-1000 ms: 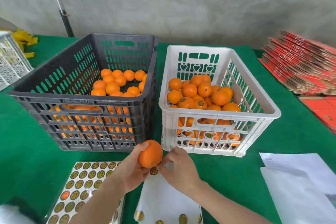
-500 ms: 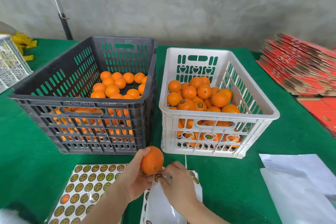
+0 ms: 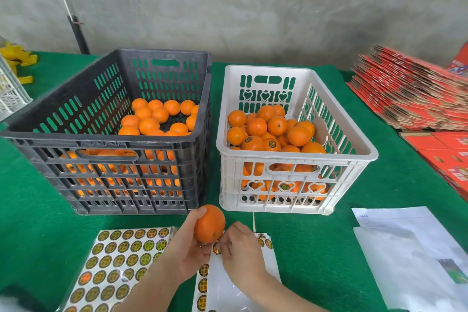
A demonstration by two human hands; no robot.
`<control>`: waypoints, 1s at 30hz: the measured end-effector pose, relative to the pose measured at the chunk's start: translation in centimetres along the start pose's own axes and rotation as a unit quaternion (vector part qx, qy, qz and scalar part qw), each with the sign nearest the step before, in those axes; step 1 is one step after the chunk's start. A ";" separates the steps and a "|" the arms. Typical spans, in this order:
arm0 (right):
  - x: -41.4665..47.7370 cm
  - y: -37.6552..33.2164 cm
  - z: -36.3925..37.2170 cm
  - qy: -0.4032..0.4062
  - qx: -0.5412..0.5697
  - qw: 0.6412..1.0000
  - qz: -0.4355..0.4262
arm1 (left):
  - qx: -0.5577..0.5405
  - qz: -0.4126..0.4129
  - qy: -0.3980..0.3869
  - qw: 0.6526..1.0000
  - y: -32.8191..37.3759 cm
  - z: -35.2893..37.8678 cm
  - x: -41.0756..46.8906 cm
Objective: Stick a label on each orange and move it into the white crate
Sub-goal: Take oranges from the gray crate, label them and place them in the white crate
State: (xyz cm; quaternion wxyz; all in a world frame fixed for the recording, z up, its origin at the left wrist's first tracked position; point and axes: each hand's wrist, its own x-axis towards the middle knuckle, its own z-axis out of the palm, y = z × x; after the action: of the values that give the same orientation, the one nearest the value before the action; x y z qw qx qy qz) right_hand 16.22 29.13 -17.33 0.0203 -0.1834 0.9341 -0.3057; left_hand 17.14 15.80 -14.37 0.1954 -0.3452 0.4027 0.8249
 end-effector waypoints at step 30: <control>1.6 -5.2 -12.0 -0.114 0.102 0.987 -0.051 | 0.093 0.125 -0.149 0.976 2.9 1.8 -4.0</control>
State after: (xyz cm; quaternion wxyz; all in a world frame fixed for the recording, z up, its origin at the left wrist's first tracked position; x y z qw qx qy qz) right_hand 14.68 31.44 -4.41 0.1302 -0.2612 0.8790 -0.3772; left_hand 17.41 15.30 -9.13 0.1798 -0.1457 0.4844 0.8437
